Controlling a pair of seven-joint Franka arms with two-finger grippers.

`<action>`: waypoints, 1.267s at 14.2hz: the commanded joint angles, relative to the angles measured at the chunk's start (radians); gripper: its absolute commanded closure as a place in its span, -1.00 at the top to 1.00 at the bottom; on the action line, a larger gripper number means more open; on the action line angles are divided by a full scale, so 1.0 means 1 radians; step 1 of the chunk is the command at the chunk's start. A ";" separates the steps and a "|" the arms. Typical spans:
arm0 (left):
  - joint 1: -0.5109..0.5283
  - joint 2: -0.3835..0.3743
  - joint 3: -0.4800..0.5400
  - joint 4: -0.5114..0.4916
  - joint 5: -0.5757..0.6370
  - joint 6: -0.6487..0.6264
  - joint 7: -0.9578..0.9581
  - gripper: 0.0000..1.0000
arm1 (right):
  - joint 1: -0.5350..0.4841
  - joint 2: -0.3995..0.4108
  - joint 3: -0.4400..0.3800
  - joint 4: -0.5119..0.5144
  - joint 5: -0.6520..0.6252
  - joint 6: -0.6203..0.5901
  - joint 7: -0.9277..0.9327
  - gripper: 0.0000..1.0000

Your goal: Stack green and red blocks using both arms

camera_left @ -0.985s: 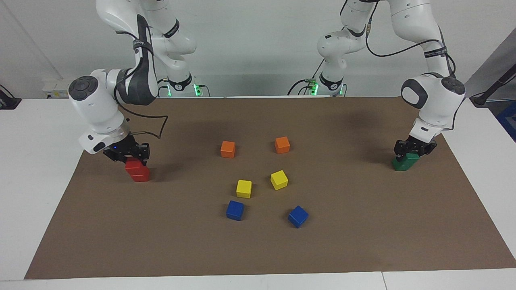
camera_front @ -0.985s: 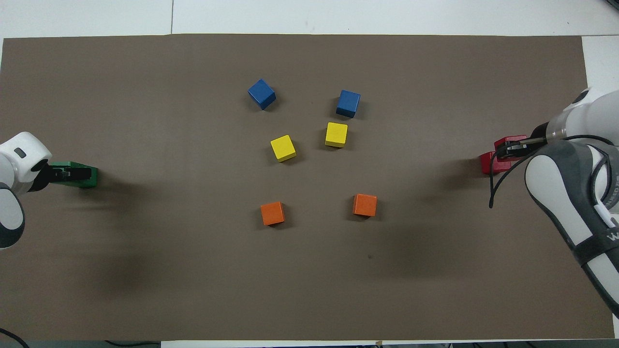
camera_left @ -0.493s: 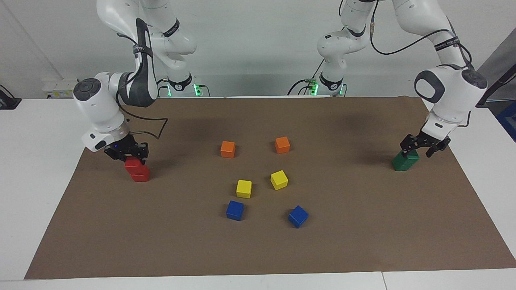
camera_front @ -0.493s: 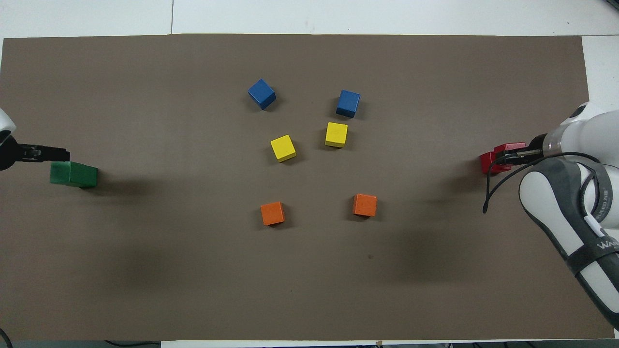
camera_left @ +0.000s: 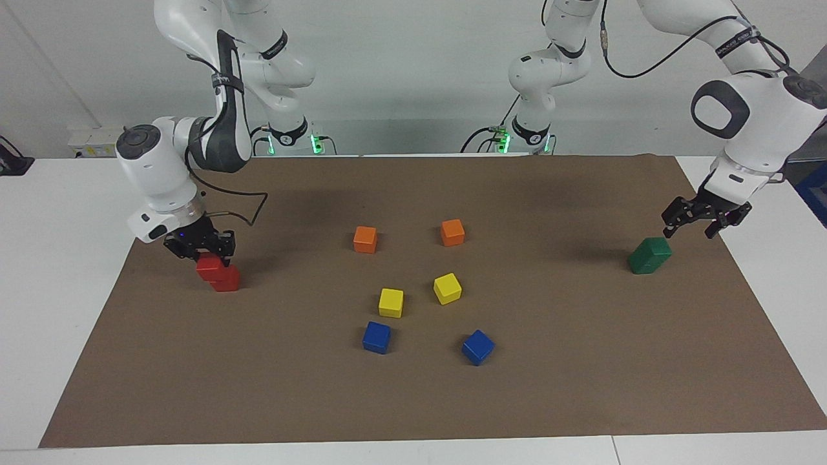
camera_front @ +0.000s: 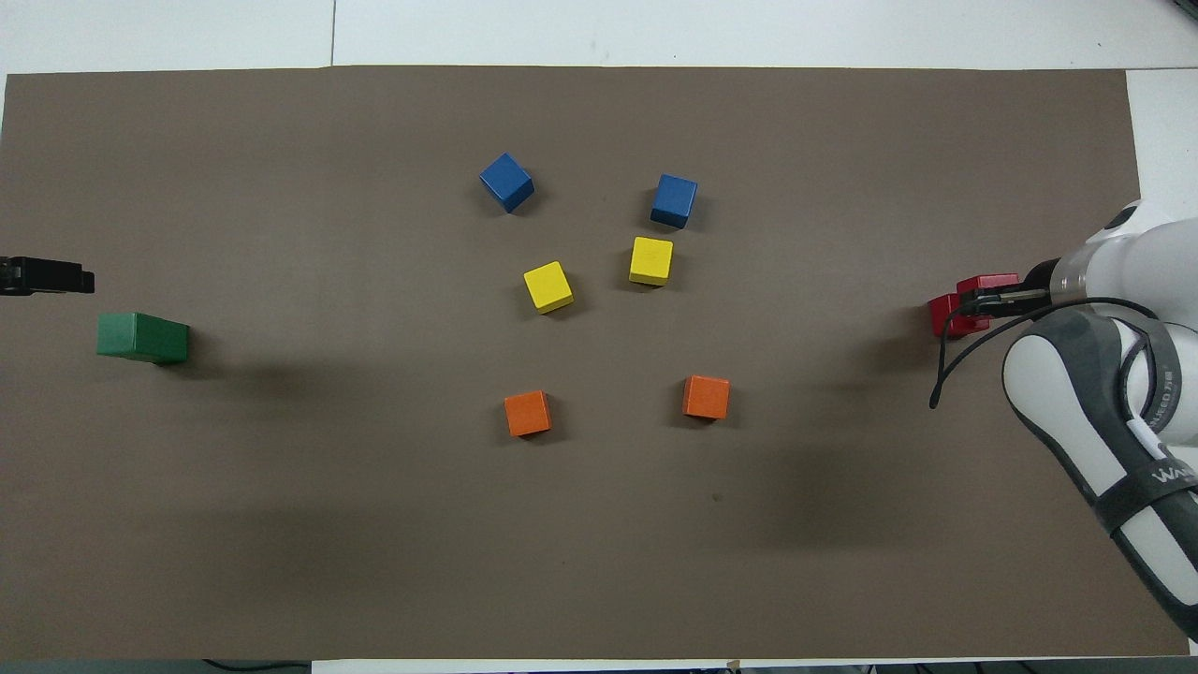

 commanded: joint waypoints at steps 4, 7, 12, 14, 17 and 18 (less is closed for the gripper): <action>-0.063 -0.074 0.002 -0.001 -0.009 -0.119 -0.128 1.00 | -0.030 -0.014 0.012 -0.030 0.005 0.026 0.018 -0.85; -0.090 -0.077 0.001 0.041 -0.006 -0.198 -0.165 1.00 | -0.031 -0.020 0.011 -0.044 0.005 0.031 0.018 -0.84; -0.176 -0.085 0.048 0.071 0.012 -0.287 -0.166 1.00 | -0.030 -0.016 0.012 -0.051 0.005 0.031 0.018 -0.84; -0.215 -0.088 0.077 0.082 0.023 -0.308 -0.189 1.00 | -0.028 -0.016 0.012 -0.054 0.005 0.032 0.019 -0.84; -0.235 -0.092 0.078 0.136 0.025 -0.363 -0.212 1.00 | -0.028 -0.009 0.012 -0.056 0.005 0.036 0.019 -0.84; -0.235 -0.086 0.075 0.159 0.025 -0.385 -0.237 1.00 | -0.028 -0.009 0.012 -0.062 0.005 0.045 0.018 -0.84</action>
